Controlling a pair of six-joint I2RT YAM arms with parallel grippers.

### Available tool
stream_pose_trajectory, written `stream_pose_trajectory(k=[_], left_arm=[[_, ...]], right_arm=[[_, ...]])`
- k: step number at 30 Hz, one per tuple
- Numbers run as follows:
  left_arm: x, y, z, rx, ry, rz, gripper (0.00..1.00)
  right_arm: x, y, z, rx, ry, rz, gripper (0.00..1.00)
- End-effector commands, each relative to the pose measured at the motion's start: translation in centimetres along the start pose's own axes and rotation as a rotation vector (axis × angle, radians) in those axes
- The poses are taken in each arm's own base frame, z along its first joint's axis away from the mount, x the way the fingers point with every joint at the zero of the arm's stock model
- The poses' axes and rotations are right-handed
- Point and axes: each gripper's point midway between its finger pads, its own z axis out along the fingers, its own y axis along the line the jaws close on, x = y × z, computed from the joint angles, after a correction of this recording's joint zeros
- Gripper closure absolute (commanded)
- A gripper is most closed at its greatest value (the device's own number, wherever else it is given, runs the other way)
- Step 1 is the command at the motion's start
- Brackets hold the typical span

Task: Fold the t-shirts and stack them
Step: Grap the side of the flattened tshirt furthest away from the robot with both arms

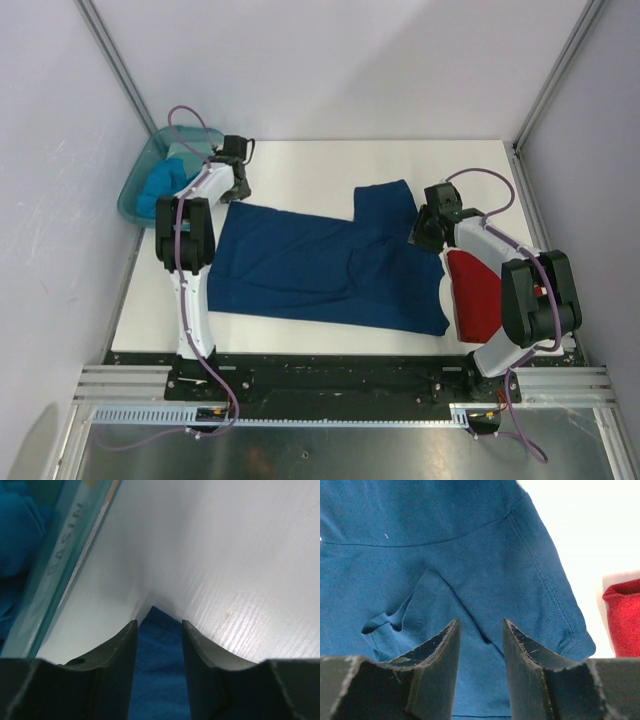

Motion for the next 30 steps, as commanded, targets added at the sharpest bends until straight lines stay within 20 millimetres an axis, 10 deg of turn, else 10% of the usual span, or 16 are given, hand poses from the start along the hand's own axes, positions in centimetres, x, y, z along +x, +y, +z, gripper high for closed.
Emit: stream_pose_trajectory(k=[1,15,30], left_arm=[[-2.0,0.0,-0.2,0.017,-0.032,-0.042,0.55],[-0.6,0.2,0.8,0.03,0.04,-0.031,0.59],[-3.7,1.0,-0.4,-0.01,-0.04,-0.043,0.98]], right_arm=[[-2.4,1.3,-0.5,-0.034,-0.064,-0.009,0.57],[-2.4,1.3,0.2,-0.039,-0.045,-0.005,0.57],[-8.2,-0.1,3.0,-0.008,-0.149,0.073,0.57]])
